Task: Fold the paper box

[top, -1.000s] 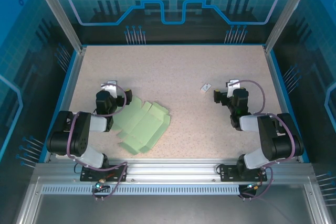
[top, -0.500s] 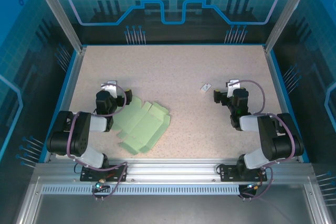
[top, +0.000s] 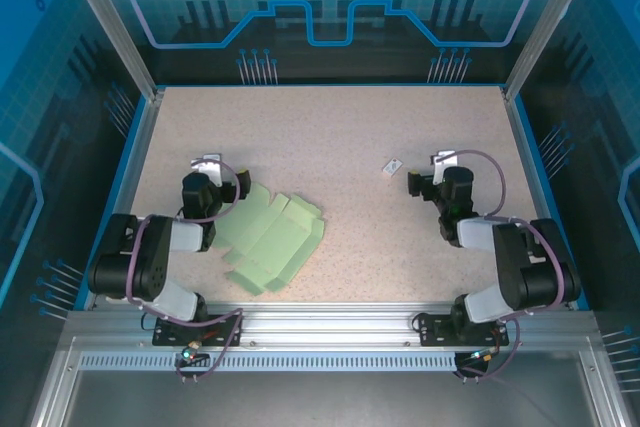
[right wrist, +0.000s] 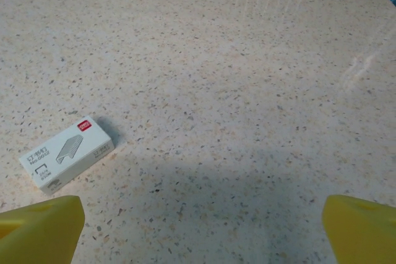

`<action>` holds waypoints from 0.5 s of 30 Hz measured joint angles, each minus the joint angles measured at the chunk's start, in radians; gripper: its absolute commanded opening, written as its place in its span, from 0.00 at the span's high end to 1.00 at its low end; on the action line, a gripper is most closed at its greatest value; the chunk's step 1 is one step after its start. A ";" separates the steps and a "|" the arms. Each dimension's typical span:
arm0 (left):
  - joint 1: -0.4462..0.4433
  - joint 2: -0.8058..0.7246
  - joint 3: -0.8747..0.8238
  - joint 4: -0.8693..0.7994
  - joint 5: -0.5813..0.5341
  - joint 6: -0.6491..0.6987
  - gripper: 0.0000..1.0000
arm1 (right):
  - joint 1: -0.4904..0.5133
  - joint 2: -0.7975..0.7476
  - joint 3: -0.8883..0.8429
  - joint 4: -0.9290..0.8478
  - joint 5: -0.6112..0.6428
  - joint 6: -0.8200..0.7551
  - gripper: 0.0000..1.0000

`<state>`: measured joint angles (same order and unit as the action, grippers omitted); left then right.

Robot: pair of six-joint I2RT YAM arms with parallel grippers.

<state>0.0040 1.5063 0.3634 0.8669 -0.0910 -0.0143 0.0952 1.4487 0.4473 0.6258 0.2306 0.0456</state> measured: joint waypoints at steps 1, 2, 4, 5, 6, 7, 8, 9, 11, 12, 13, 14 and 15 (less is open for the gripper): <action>0.000 -0.031 0.000 -0.023 -0.016 -0.007 0.01 | -0.002 -0.029 0.019 -0.047 0.010 0.011 0.00; 0.000 -0.076 0.001 -0.053 -0.032 -0.013 0.01 | -0.005 -0.066 0.039 -0.094 0.021 0.029 0.00; 0.000 -0.164 0.014 -0.134 -0.063 -0.045 0.01 | -0.017 -0.140 0.065 -0.163 0.044 0.064 0.00; 0.000 -0.214 0.033 -0.197 -0.079 -0.075 0.01 | -0.023 -0.179 0.074 -0.201 0.056 0.083 0.00; 0.000 -0.250 0.052 -0.247 -0.089 -0.100 0.01 | -0.027 -0.218 0.084 -0.241 0.066 0.101 0.00; 0.001 -0.288 0.083 -0.314 -0.092 -0.132 0.02 | -0.031 -0.254 0.094 -0.284 0.068 0.119 0.01; 0.001 -0.316 0.116 -0.369 -0.087 -0.166 0.03 | -0.033 -0.287 0.106 -0.327 0.064 0.136 0.01; 0.001 -0.333 0.146 -0.417 -0.069 -0.196 0.03 | -0.032 -0.312 0.118 -0.363 0.048 0.148 0.01; 0.001 -0.352 0.195 -0.491 -0.012 -0.261 0.03 | -0.018 -0.350 0.153 -0.439 0.004 0.168 0.03; -0.001 -0.354 0.210 -0.519 0.021 -0.290 0.03 | 0.000 -0.356 0.172 -0.473 -0.016 0.174 0.03; -0.006 -0.354 0.220 -0.549 0.054 -0.323 0.03 | 0.035 -0.355 0.199 -0.510 -0.032 0.177 0.04; -0.014 -0.354 0.223 -0.575 0.080 -0.351 0.03 | 0.086 -0.344 0.233 -0.553 -0.051 0.175 0.04; -0.026 -0.354 0.223 -0.603 0.101 -0.374 0.03 | 0.139 -0.326 0.266 -0.585 -0.076 0.172 0.05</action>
<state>-0.0223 1.1526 0.5865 0.2638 0.0097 -0.3885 0.2340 1.1229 0.7128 0.0410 0.1551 0.2180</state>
